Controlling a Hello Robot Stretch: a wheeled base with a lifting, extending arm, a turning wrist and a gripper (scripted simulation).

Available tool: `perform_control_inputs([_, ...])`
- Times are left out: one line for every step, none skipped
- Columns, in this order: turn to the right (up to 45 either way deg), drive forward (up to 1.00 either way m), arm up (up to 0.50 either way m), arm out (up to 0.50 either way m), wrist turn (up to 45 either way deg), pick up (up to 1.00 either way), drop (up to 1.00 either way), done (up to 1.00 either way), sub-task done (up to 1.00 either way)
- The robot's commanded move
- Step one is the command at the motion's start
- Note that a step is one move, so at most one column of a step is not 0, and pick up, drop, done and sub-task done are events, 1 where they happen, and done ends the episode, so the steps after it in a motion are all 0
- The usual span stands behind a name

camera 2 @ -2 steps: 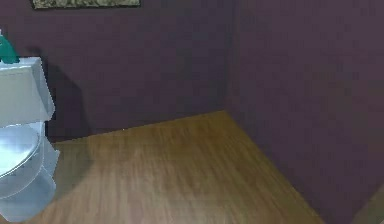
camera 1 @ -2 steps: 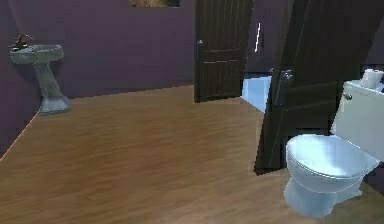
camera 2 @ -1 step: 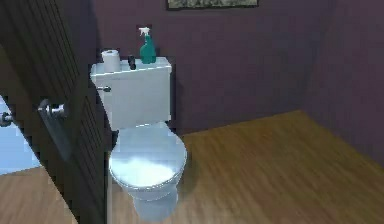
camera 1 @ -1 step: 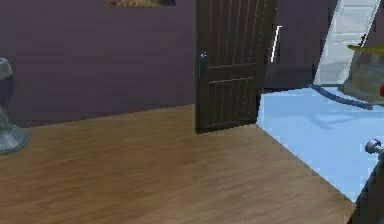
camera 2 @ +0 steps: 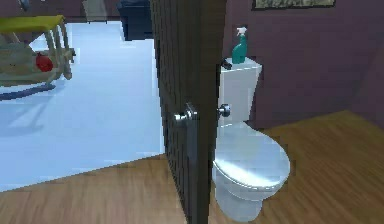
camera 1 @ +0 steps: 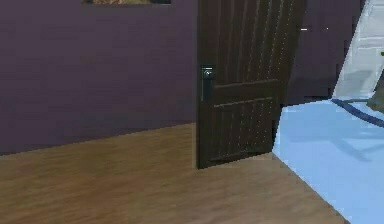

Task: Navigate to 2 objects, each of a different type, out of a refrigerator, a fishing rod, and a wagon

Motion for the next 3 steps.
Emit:
perform_control_inputs([27.0, 0.0, 0.0, 0.0, 0.0, 0.0, 0.0, 0.0, 0.0])
perform_control_inputs([0.0, 0.45, 0.0, 0.0, 0.0, 0.0, 0.0, 0.0, 0.0])
perform_control_inputs([42.0, 0.0, 0.0, 0.0, 0.0, 0.0, 0.0, 0.0, 0.0])
